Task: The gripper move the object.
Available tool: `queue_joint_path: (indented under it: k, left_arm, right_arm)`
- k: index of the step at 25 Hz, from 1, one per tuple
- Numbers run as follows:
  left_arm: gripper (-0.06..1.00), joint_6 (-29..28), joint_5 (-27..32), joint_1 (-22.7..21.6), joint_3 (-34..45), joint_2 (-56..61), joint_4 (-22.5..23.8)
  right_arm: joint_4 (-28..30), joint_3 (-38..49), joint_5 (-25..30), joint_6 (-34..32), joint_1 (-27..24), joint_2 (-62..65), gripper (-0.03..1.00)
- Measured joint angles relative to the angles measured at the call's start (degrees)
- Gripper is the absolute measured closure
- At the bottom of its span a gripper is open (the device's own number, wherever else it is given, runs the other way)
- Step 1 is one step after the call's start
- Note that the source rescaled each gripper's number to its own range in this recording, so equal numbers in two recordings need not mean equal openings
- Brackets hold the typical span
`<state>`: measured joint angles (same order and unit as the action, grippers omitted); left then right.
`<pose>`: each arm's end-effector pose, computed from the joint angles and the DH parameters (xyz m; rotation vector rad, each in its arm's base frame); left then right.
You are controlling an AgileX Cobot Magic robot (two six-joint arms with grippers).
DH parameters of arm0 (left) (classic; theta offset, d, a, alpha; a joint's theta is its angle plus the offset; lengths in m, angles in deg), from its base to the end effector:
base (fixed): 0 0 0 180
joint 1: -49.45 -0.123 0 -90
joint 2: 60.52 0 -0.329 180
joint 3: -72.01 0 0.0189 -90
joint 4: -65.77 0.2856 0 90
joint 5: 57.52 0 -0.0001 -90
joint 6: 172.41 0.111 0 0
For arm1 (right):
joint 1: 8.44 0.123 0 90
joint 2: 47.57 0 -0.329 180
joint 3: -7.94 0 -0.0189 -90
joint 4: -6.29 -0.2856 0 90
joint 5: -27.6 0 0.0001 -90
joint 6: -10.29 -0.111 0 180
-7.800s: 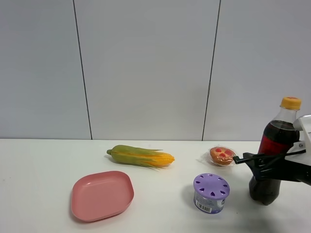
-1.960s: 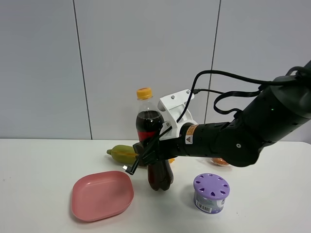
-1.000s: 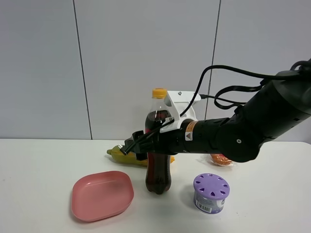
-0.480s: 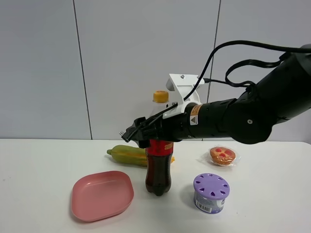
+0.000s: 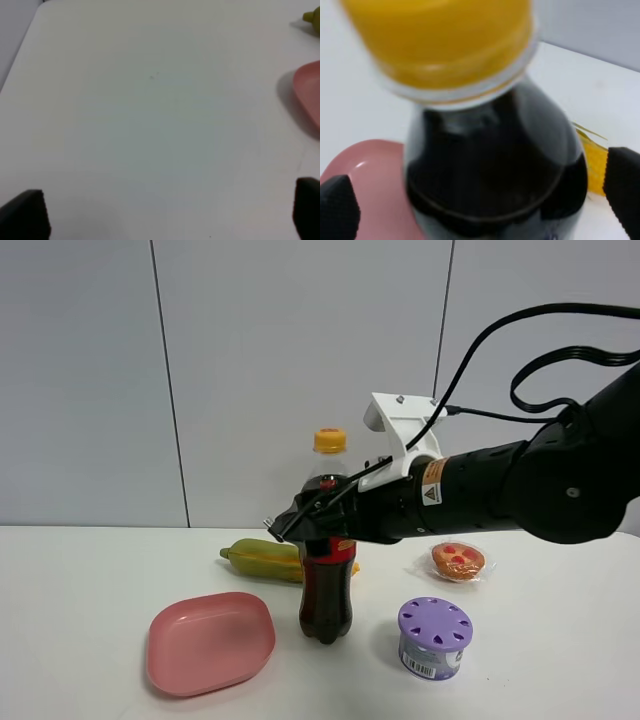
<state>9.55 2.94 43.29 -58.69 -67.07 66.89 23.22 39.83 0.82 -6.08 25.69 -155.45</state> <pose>-0.0019 0.0017 0.2872 -0.0754 2.0303 0.1126 0.3233 0.2367 0.1854 -0.6569 1.9151 0.5253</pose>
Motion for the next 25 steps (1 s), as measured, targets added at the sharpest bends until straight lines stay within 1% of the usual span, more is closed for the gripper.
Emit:
queue_joint_path:
  k: [11,14,18,25]
  left_arm:
    - [-0.06,0.0,0.0,0.0,0.0,0.0,0.06]
    - [-0.06,0.0,0.0,0.0,0.0,0.0,0.06]
    - [-0.06,0.0,0.0,0.0,0.0,0.0,0.01]
    - [-0.06,0.0,0.0,0.0,0.0,0.0,0.01]
  right_arm:
    - [0.05,8.42,0.62,-0.12,0.0,11.99,-0.03]
    - [0.05,9.57,2.71,-1.58,0.05,15.25,-0.03]
    - [0.05,10.35,6.01,-2.45,1.52,18.82,-0.03]
    - [0.11,10.35,8.38,-2.96,4.81,25.19,-0.03]
